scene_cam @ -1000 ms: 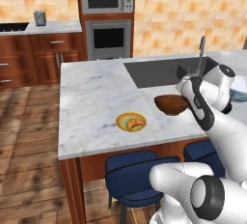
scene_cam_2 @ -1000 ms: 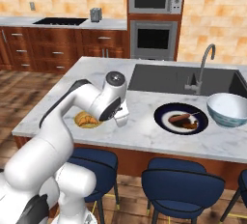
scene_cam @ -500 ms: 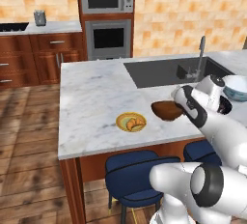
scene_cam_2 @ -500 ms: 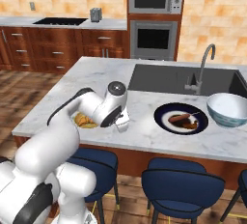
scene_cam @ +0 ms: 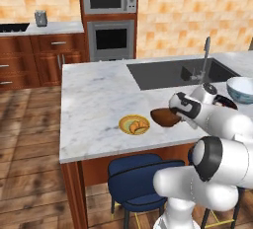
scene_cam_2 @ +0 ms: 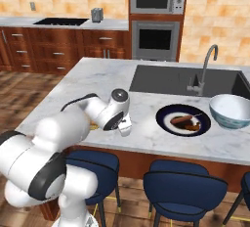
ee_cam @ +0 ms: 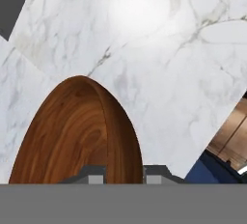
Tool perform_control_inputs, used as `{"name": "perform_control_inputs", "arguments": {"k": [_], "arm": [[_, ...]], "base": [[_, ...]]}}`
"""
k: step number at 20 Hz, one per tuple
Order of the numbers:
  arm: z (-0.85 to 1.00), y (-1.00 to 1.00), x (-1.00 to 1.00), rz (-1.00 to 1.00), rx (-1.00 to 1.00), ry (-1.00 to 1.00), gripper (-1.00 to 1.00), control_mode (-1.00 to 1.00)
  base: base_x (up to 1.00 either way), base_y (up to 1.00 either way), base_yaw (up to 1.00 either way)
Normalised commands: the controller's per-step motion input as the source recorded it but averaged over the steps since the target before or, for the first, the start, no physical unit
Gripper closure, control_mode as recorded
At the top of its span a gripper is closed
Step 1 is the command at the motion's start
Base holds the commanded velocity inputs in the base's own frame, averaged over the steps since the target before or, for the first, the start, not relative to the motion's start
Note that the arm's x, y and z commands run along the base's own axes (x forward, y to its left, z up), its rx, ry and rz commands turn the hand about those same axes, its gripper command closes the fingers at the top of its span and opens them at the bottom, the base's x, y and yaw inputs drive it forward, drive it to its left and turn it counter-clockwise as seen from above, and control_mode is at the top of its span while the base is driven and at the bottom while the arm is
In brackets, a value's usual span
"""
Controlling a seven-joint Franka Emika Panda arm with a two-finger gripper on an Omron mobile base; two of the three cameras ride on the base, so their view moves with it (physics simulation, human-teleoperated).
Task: Take the smaller bowl and place it next to the appetizer plate on the dining counter , and place the larger bowl next to the plate with cooked food.
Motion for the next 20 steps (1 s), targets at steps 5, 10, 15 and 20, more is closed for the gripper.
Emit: {"name": "perform_control_inputs", "arguments": {"k": [5, 10, 15, 20], "arm": [[-0.33, 0.0, 0.56, 0.0, 0.0, 0.03, 1.0, -1.0], [-0.3, 0.01, 0.61, -0.01, -0.02, 0.0, 1.0, -1.0], [-0.29, 0.0, 0.5, 0.0, -0.02, 0.0, 1.0, -1.0], [-0.22, 0.0, 0.04, 0.0, -0.02, 0.0, -1.0, -1.0]], "base": [[0.0, 0.0, 0.0], [0.0, 0.0, 0.0], [0.0, 0.0, 0.0], [0.0, 0.0, 0.0]]}}
